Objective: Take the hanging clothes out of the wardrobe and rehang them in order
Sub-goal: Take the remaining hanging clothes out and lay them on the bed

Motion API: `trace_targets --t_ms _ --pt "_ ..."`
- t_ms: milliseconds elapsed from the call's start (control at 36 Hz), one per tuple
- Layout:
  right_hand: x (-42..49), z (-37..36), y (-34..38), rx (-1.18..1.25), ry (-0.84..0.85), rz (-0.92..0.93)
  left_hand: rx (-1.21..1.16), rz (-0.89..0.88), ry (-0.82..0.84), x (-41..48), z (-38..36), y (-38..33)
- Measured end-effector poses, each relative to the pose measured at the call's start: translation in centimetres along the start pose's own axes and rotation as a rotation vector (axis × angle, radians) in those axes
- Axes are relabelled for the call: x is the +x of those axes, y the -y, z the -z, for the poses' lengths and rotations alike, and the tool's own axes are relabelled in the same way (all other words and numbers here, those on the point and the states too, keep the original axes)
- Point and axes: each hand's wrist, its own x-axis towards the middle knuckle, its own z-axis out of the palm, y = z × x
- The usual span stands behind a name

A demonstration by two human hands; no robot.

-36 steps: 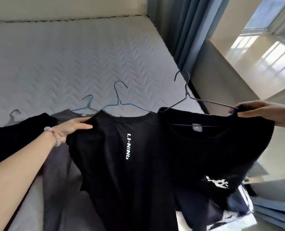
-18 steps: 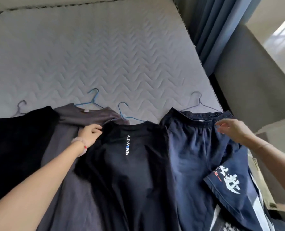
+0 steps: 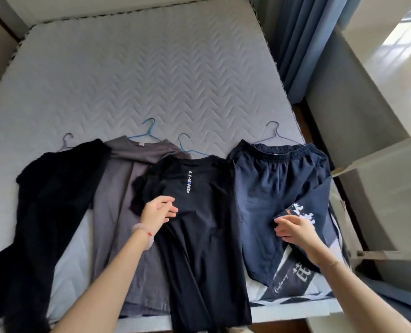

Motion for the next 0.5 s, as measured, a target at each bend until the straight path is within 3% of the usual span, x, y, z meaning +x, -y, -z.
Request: trace_targets --t_ms 250,500 --pt "-7.9 -3.5 -9.9 0.002 0.099 -0.227 -0.209 0.388 -0.011 -13.7 -2.5 13.4" --pt "-11.1 -4.6 -14.8 -0.131 0.153 -0.299 -0.141 0.551 -0.111 -21.7 -1.2 23.3"
